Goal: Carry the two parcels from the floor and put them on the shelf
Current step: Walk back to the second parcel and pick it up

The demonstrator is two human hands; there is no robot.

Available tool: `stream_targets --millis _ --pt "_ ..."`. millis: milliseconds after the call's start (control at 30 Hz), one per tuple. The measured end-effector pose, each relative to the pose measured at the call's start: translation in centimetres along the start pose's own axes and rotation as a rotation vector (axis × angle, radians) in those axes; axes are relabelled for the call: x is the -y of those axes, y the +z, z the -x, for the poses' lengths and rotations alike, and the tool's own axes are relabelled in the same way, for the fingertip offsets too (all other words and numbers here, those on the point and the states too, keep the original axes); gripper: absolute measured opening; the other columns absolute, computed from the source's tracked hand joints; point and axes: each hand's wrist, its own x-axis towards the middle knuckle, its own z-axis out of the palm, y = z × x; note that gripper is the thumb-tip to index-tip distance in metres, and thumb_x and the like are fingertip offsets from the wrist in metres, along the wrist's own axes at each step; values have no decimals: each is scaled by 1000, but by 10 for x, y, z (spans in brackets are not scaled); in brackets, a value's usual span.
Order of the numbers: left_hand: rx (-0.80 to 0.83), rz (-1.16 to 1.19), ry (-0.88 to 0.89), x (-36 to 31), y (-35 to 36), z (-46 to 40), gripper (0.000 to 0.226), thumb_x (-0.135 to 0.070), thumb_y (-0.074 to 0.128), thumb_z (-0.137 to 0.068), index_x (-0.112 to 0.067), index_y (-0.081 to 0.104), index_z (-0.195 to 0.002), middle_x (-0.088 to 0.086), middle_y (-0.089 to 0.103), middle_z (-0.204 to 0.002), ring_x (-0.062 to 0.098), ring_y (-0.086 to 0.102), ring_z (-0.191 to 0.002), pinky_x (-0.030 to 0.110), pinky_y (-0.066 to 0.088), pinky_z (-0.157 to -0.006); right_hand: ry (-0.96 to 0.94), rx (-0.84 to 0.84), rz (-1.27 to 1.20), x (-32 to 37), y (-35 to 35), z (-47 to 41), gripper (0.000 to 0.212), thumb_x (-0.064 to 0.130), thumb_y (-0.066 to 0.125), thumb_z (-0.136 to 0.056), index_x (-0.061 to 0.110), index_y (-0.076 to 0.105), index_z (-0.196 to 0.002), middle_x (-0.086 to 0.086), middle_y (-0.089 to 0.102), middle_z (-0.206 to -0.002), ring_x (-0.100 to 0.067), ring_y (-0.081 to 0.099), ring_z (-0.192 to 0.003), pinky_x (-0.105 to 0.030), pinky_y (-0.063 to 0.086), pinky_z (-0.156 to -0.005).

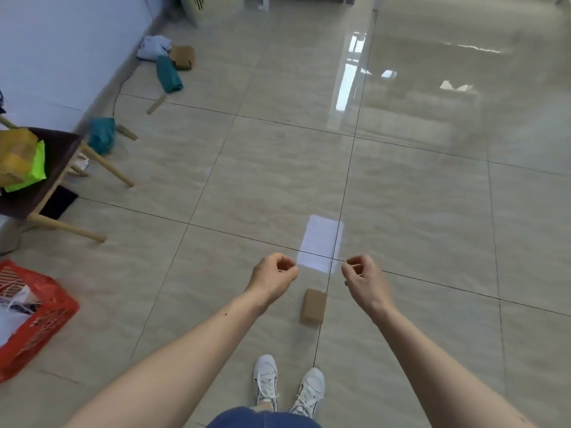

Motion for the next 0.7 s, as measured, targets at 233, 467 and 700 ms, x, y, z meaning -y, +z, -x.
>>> stream_targets --millis 233,467,700 --pt "-72 -74 -34 82 67 -56 21 -23 65 -88 -13 69 -106 -2 70 -99 15 64 -91 27 50 -84 120 -44 -1 -95 51 -52 14 27 59 -92 17 58 -103 4 64 -87 -24 61 -92 -31 43 -75" --pt "-1 -111 -106 196 143 -143 37 -30 72 -83 -15 65 -116 0 68 -118 16 63 -107 33 50 -95 250 36 3 -220 135 -130 56 40 61 -91 8 47 -135 -10 50 -139 -27 53 -126 -38 45 -101" --pt "235 -116 -93 285 214 -248 70 -32 72 -86 -17 41 -147 -1 43 -152 15 43 -137 32 39 -109 322 153 40 -333 210 -216 75 47 59 -93 4 33 -148 -14 37 -156 -30 41 -142 -39 35 -112"
